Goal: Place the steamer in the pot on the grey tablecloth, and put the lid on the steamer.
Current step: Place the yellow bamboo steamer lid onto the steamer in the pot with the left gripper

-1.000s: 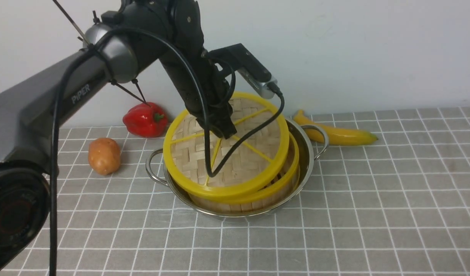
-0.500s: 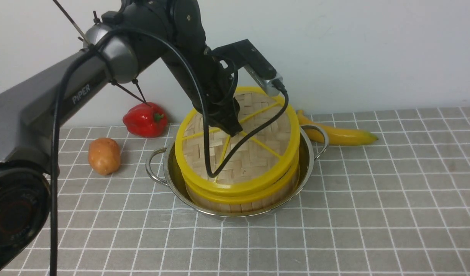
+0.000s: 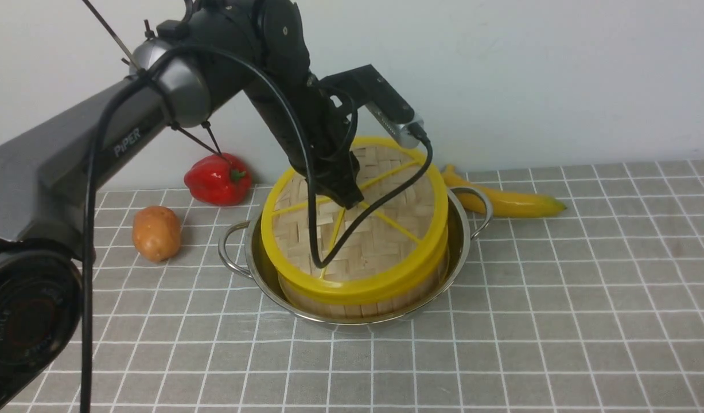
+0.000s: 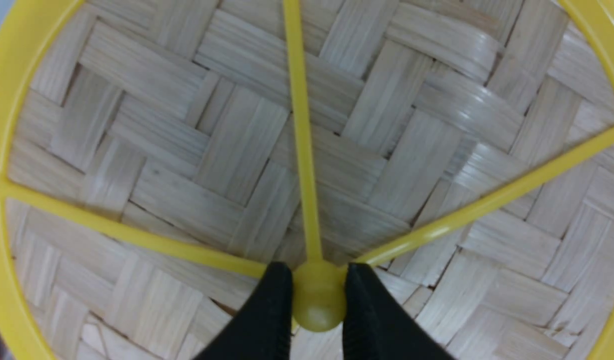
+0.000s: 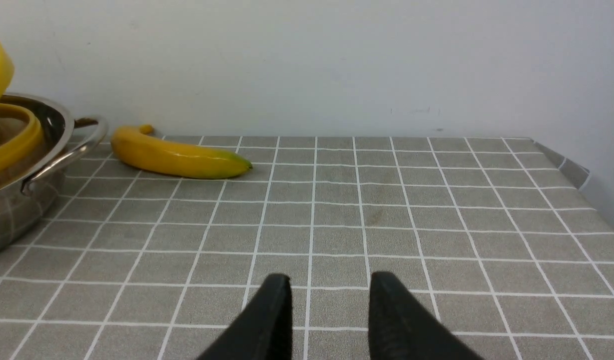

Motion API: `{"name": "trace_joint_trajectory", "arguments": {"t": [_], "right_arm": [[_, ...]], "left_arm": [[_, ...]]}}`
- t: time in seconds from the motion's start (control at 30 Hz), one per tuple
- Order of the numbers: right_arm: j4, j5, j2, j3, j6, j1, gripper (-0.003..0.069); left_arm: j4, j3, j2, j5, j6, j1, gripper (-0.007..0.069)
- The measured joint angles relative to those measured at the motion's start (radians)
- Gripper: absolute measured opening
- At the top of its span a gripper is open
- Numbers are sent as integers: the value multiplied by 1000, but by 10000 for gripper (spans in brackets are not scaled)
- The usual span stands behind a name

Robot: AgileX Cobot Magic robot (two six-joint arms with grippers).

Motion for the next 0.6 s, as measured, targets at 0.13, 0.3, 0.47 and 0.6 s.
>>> {"name": "trace_joint_trajectory", "arguments": {"t": [0.13, 0.3, 0.47, 0.6], "right_arm": [[0, 0, 0, 0, 0, 0, 243], [0, 0, 0, 0, 0, 0, 243], [0, 0, 0, 0, 0, 0, 243], [0, 0, 0, 0, 0, 0, 243]], "left_arm": [[0, 0, 25, -14, -13, 0, 120], [-15, 0, 26, -14, -16, 0, 120], [-14, 0, 18, -13, -18, 0, 120], [-7, 0, 6, -13, -23, 0, 120]]}}
